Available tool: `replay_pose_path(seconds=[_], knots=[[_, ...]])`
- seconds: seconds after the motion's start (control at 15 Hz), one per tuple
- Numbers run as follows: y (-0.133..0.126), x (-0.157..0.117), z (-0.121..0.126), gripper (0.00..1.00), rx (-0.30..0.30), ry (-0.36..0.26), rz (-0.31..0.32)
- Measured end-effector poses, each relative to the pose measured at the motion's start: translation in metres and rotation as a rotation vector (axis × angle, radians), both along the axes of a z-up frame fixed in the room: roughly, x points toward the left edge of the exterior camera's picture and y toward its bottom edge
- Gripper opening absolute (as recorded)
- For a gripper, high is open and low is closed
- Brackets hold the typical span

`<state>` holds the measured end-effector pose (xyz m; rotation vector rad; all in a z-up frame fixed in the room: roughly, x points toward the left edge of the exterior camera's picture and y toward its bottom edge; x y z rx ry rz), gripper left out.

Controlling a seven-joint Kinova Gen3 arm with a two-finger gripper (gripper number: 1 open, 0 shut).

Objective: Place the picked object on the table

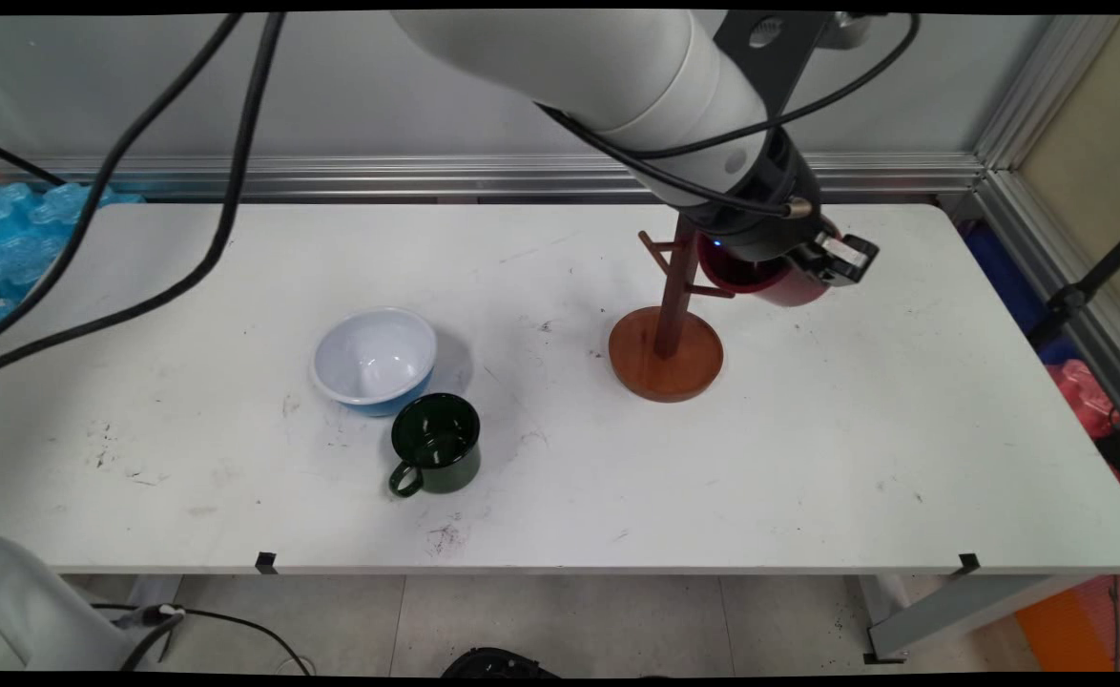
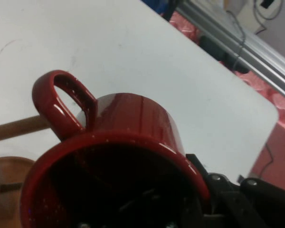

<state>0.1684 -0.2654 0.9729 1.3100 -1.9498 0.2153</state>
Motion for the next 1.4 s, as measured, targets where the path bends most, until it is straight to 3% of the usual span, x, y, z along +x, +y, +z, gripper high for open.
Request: replay_pose_path(seconds=[0.67,1.0,1.4], knots=[[0.032,0.000,0.023,0.00,0.005,0.031,-0.095],[0.047,0.035,0.028,0.00,-0.011,-0.056,-0.218],[0.063,0.102,0.034,0.00,0.003,-0.211,-0.349]])
